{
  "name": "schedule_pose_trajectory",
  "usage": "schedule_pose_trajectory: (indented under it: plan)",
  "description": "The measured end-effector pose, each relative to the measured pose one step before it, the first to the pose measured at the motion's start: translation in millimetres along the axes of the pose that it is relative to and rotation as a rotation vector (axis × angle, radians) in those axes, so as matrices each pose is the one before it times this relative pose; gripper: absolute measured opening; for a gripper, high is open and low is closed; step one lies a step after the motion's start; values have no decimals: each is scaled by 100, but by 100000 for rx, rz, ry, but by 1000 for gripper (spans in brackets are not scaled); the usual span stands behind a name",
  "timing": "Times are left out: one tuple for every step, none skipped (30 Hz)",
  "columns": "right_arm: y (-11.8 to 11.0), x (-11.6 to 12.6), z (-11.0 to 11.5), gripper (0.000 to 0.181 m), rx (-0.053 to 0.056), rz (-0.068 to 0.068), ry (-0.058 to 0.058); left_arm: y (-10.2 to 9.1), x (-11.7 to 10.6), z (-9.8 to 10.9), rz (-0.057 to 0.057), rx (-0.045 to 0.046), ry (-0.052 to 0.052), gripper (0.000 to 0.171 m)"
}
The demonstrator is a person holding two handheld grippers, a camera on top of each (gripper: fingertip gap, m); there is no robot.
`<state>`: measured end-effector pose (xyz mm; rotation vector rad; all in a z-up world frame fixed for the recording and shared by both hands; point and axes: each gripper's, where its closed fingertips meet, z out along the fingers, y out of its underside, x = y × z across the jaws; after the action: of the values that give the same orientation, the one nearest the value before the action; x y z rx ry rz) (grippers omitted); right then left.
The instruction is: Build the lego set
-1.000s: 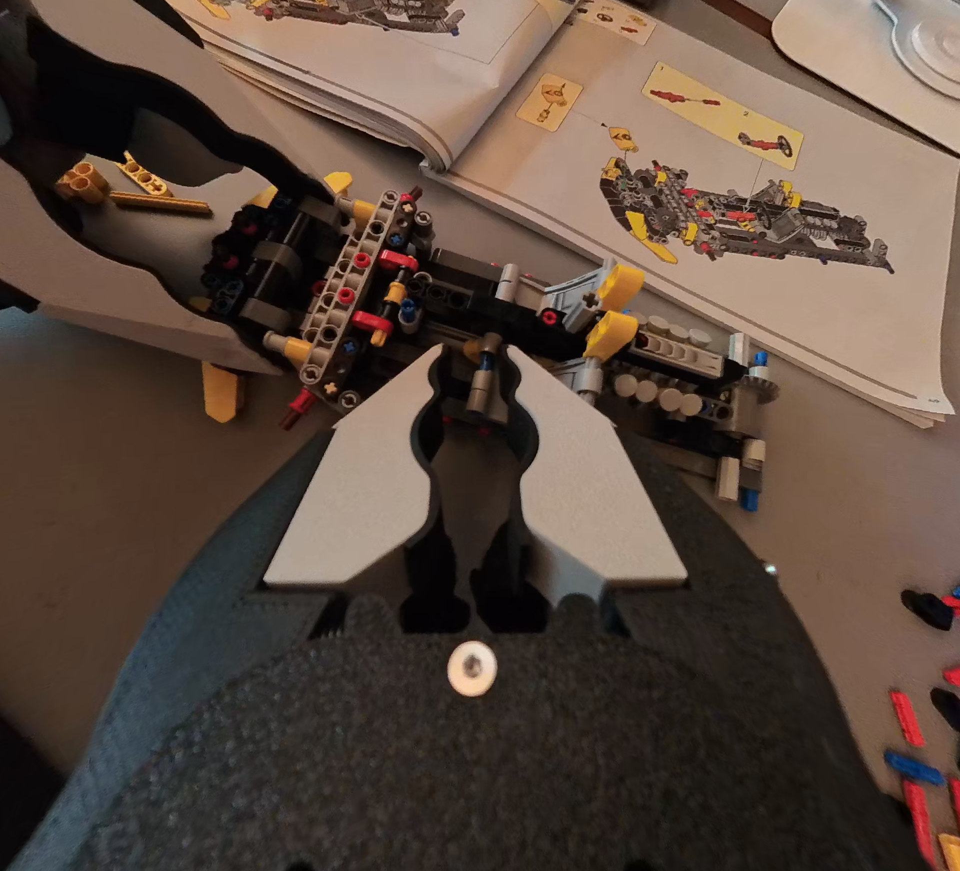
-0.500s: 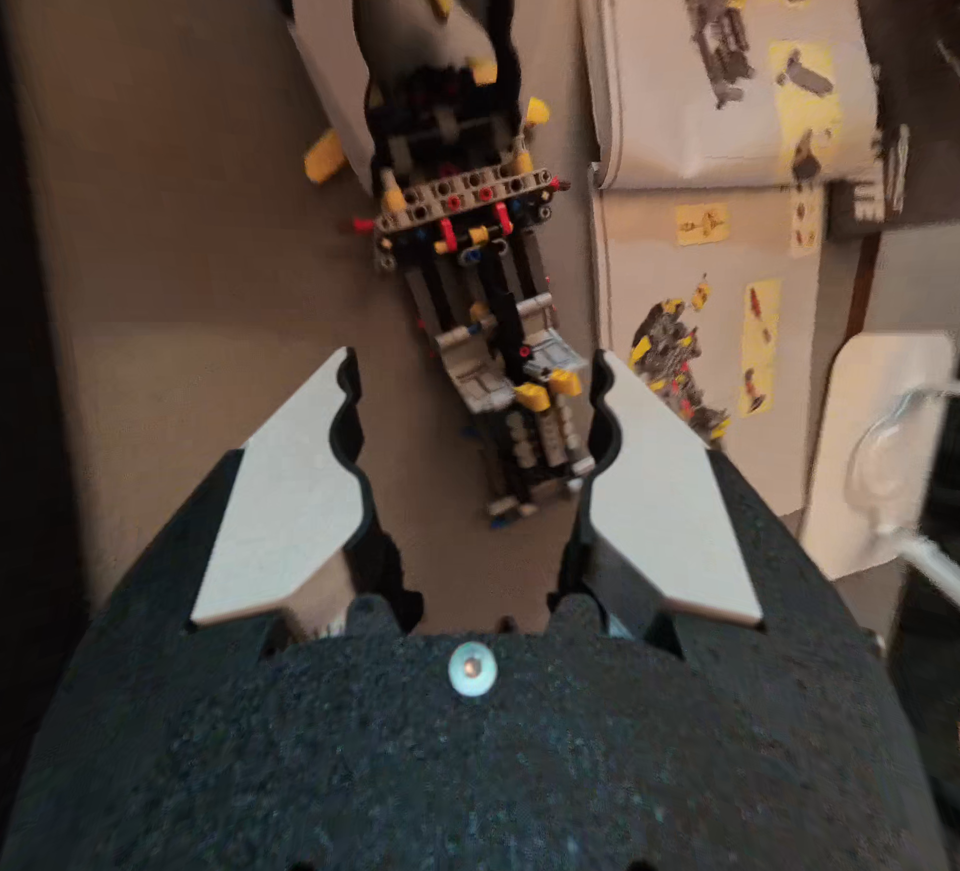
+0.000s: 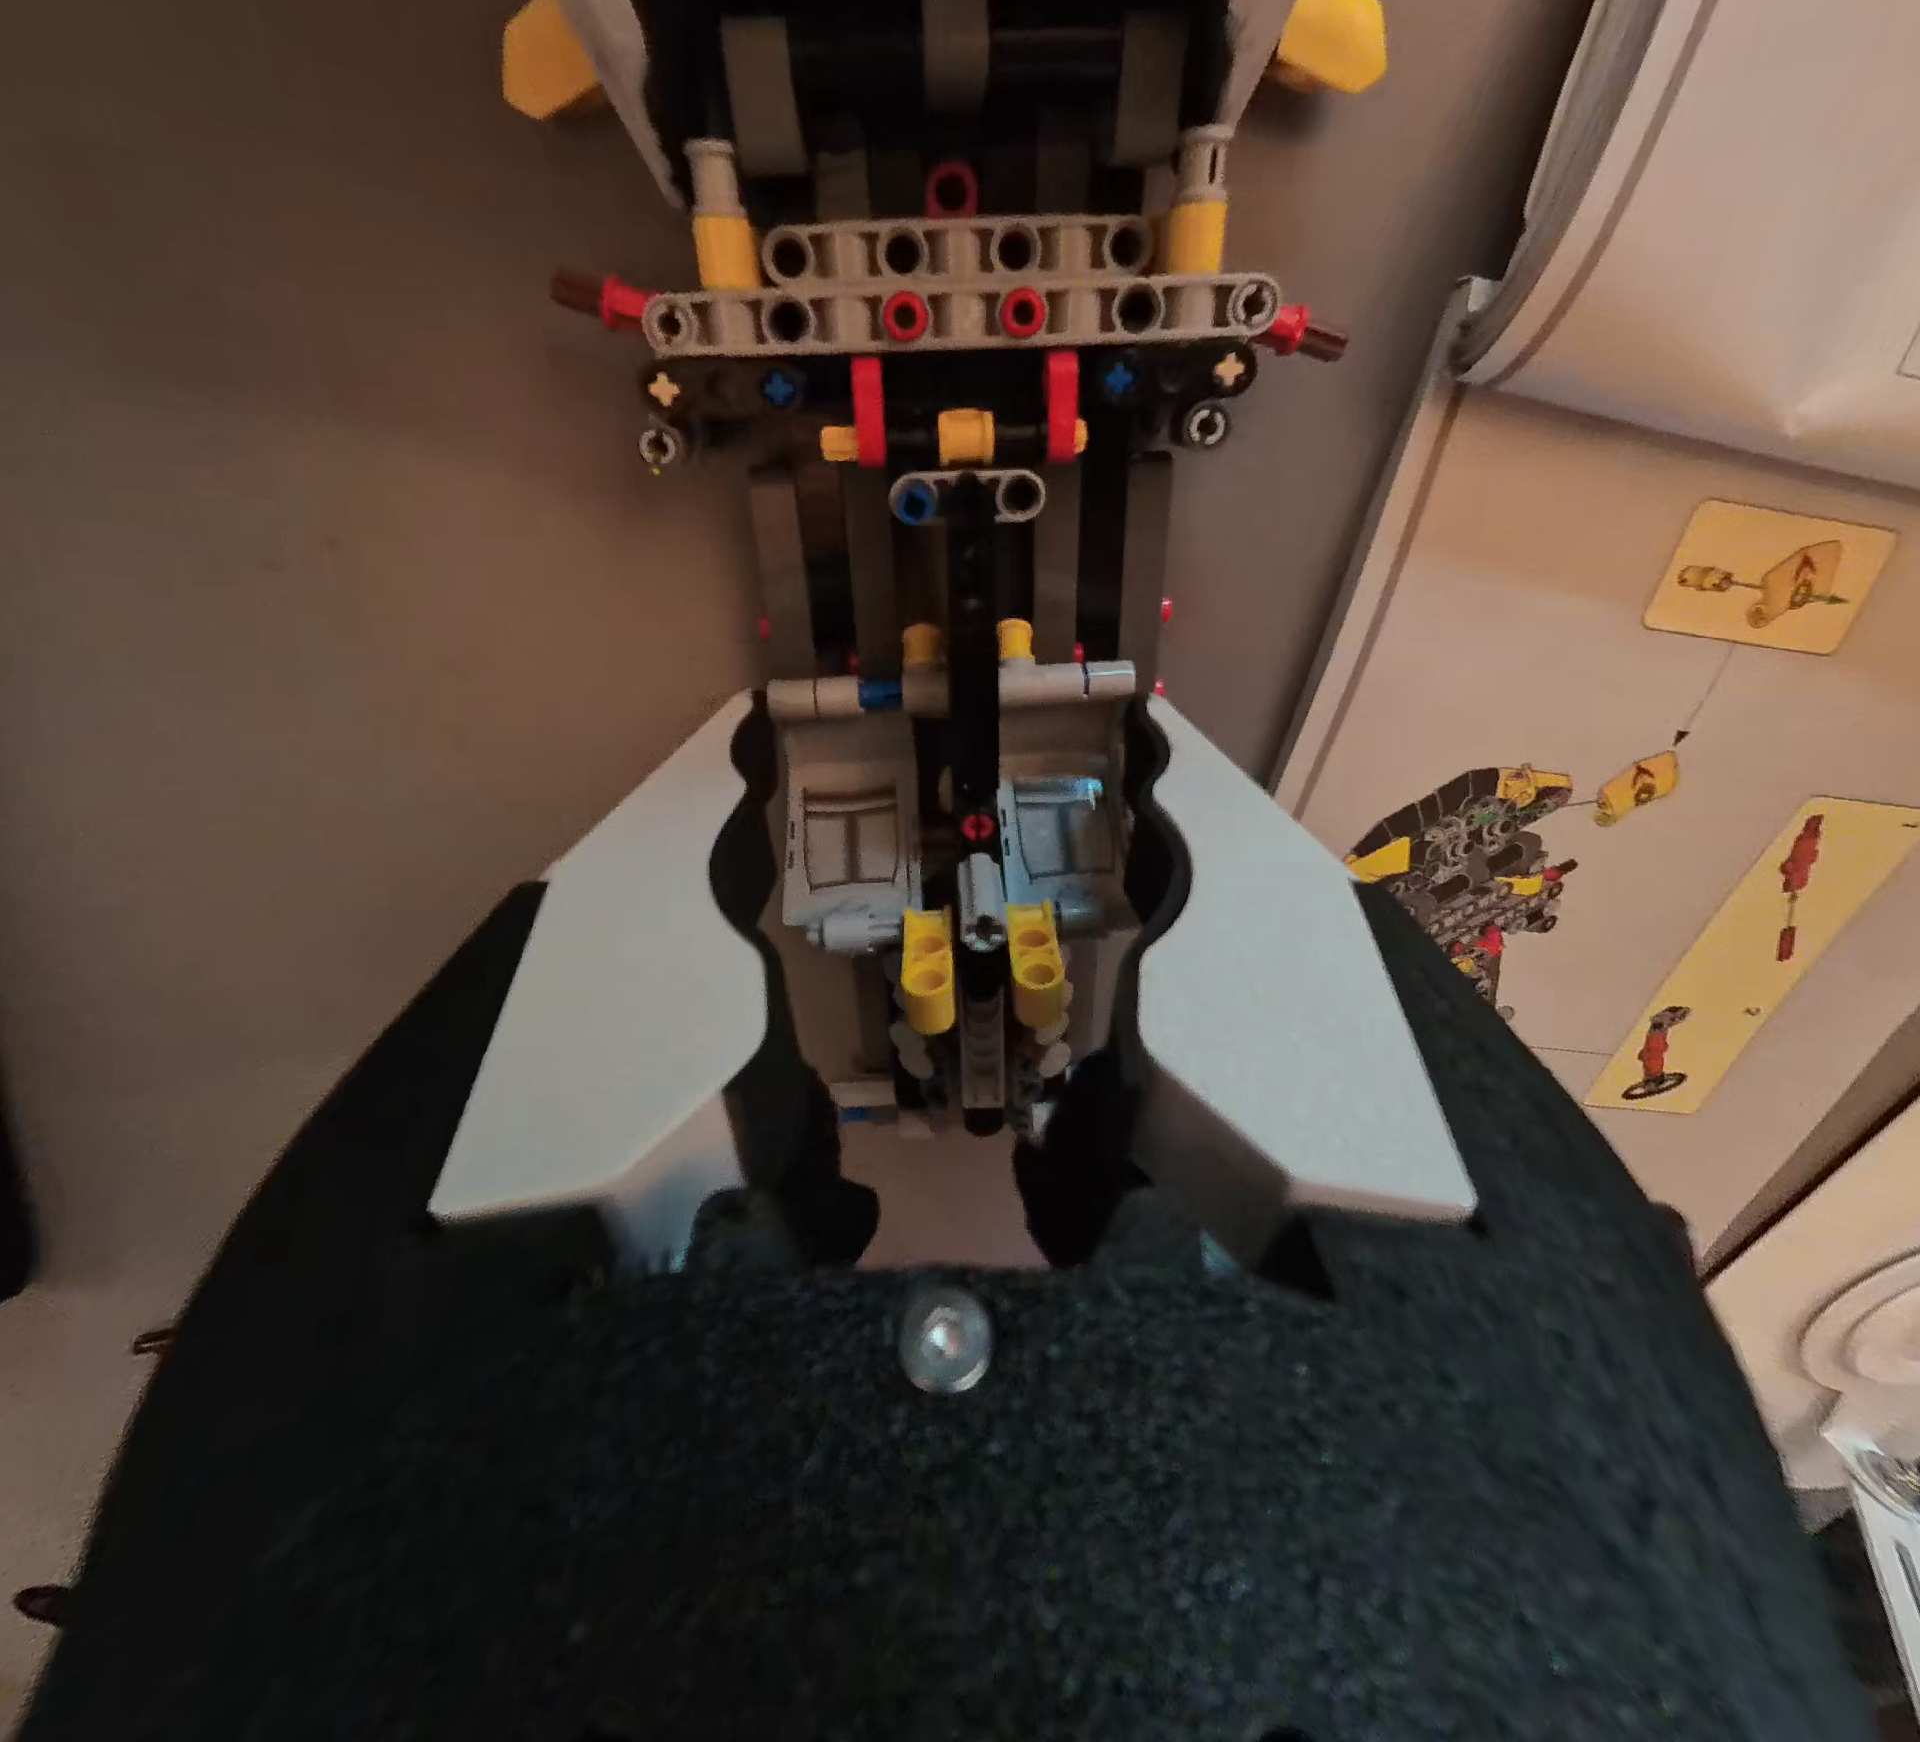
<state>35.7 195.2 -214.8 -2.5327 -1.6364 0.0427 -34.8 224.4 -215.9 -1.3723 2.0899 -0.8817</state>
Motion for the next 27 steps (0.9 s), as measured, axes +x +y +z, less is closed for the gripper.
schedule_pose_trajectory:
  plan:
    - [-5,-3,14,66,-362,-40,-461,-5,-6,6,-20,-10,-28,65]
    - [-12,-2,-20,66,-235,-208,-296,-1,4,2,-12,-11,-43,65]
    - [2,-15,-15,66,-289,144,-302,-1,-4,2,47,-14,-70,65]
    - [11,-22,-7,65,-150,699,-480,1,-1,0,-22,-5,-16,65]
    - [8,-31,-10,65,-17,569,-510,-1,3,1,-2,-15,-42,65]
    - [6,-10,-8,65,47,9,-191,-5,2,4,82,-8,-76,65]
    - [15,-4,21,65,59,-401,101,-1,-8,3,-84,-19,-8,65]
    - [12,6,23,65,108,-538,164,2,-2,14,-32,-28,-77,65]
    - [20,16,25,65,166,-666,276,-3,3,3,24,-23,-101,65]
    - [23,8,25,64,-29,-332,161,-4,-3,6,-23,-14,-10,65]
    - [3,2,19,64,-171,-181,239,-5,-4,8,34,-51,-120,65]
    - [-7,-1,41,64,-358,-45,187,-8,-5,11,47,-46,-182,65]
    - [11,1,10,64,-685,61,180,-18,7,21,-182,-64,-322,65]
    - [49,-11,26,64,-1194,-166,265,-39,35,46,200,20,-489,65]
    - [52,-12,-7,64,-987,-766,374,-25,28,15,216,54,-246,65]
    - [30,-26,-8,64,-426,-92,-207,-13,14,8,208,52,72,65]
    - [-15,-29,-23,64,216,296,-674,2,3,-9,326,75,133,65]
    - [-29,-38,-26,64,968,971,-1331,16,0,1,-117,19,359,65]
    - [-42,-56,-37,64,1536,1028,-1825,2,0,1,-108,25,396,65]
    - [-36,-75,-46,64,1741,1149,-2109,-3,15,1,182,45,263,64]
    - [-72,-89,-82,64,1722,2163,-2950,3,17,8,154,51,263,65]
    - [-78,-5,-33,65,920,2264,-2134,-3,-7,-11,-60,12,53,65]
    - [1,32,17,65,71,-681,169,3,0,-5,13,25,-18,65]
    - [36,15,-43,65,-214,-2146,1640,3,-5,-8,-27,63,54,64]
    - [64,-27,-81,65,-520,-1100,1416,-7,13,1,113,49,-12,64]
    - [47,-17,-84,65,-230,84,812,-2,-1,-3,256,19,-200,64]
    - [51,6,-112,65,92,465,669,-12,1,-1,-69,-13,7,65]
